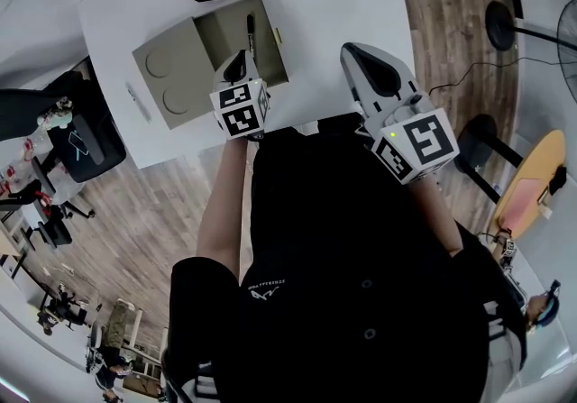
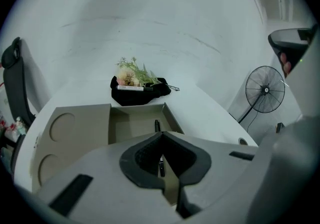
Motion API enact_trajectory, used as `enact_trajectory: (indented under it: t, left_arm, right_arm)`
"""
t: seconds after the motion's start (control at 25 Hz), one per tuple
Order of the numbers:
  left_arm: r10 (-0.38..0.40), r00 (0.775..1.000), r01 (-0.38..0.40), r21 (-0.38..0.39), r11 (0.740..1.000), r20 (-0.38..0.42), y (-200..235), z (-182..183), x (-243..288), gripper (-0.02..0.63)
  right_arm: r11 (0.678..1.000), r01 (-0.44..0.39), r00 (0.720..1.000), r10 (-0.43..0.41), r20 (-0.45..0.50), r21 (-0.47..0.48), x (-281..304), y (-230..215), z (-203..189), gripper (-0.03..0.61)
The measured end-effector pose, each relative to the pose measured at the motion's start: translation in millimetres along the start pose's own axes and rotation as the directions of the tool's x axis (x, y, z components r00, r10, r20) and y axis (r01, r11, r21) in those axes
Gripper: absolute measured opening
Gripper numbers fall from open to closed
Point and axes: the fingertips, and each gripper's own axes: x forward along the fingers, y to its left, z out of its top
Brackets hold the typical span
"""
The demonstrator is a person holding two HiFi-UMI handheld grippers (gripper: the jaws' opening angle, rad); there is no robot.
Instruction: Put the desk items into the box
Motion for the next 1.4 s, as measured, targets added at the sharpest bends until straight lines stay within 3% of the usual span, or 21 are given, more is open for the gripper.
enact_trajectory:
  t: [0.32, 0.64, 1.08, 1.4]
  left_arm:
    - [-0.018, 0.993, 0.016, 0.013, 1.0, 0.114, 5, 15, -57, 0.008]
    - [-0.041, 0.973, 0.055, -0.057, 0.997, 0.229, 18, 29, -120, 0.008]
    - [-0.106, 0.884, 0.124, -0.009, 0.992, 0.455, 28, 60, -219, 0.008]
    - [-0.11, 0.86, 0.103, 0.042, 0.994, 0.498, 39, 45, -269, 0.008]
  right_arm:
    - [1.0, -0.017, 1.0, 0.017, 0.019, 0.0, -9, 33, -8, -0.002]
    - [0.999, -0.045, 0.998, 0.046, 0.041, -0.017, -14, 78, -13, -0.002]
    - [0.995, -0.089, 0.993, 0.092, 0.077, -0.045, -15, 141, -15, 0.0]
    - [0.99, -0.124, 0.987, 0.131, 0.097, -0.073, -12, 190, -19, 0.0]
